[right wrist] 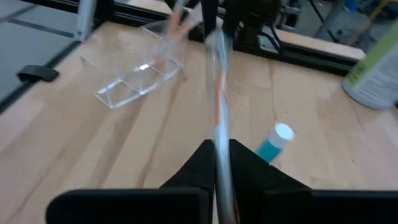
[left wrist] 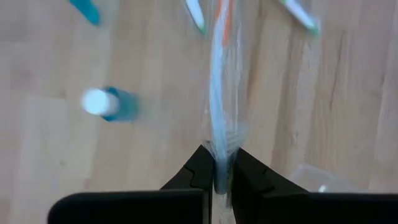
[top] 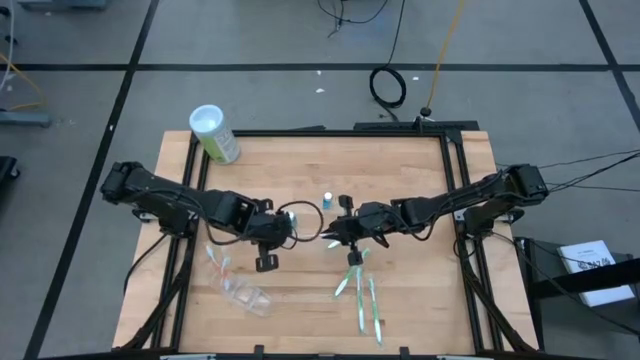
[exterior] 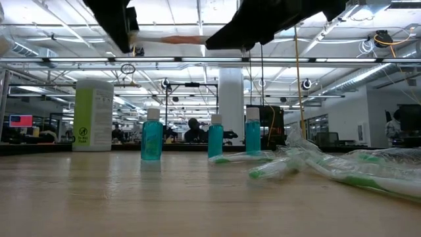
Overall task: Pick & Place toothbrushing station
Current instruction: Put the orange toothbrush into the transparent organizer
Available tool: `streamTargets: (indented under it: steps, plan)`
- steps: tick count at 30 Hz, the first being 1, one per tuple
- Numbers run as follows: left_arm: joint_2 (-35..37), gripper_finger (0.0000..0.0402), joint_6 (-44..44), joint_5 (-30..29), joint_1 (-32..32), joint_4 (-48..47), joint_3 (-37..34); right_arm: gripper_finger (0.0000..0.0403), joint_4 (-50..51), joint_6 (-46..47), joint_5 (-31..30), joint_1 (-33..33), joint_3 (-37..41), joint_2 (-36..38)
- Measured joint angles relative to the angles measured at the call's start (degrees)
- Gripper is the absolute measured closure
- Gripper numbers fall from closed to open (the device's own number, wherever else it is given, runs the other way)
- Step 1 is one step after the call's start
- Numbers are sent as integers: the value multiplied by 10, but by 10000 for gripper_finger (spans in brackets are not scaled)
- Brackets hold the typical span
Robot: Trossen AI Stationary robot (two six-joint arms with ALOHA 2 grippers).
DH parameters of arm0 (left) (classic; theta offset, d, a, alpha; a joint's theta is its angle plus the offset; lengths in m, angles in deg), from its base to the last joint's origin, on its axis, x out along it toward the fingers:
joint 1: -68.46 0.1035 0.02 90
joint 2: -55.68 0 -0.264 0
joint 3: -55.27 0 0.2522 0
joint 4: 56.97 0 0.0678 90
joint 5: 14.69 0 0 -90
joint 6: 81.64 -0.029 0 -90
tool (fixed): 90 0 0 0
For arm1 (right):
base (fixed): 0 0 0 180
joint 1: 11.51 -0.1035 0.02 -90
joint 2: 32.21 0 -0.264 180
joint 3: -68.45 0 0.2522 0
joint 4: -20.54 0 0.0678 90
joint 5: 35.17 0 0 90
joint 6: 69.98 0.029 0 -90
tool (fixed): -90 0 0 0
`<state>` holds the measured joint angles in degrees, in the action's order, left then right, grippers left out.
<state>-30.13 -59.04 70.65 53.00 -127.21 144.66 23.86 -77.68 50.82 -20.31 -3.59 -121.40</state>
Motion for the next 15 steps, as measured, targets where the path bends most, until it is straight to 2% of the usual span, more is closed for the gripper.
streamTargets:
  steps: [8, 15]
  plan:
    - [53, 376, -11, -67, -13, 40, 0, 385, 17, 24, -4, 1, 3, 0]
    - [83, 376, -48, -109, -21, 89, 0, 385, -70, 41, 18, 1, 35, 0]
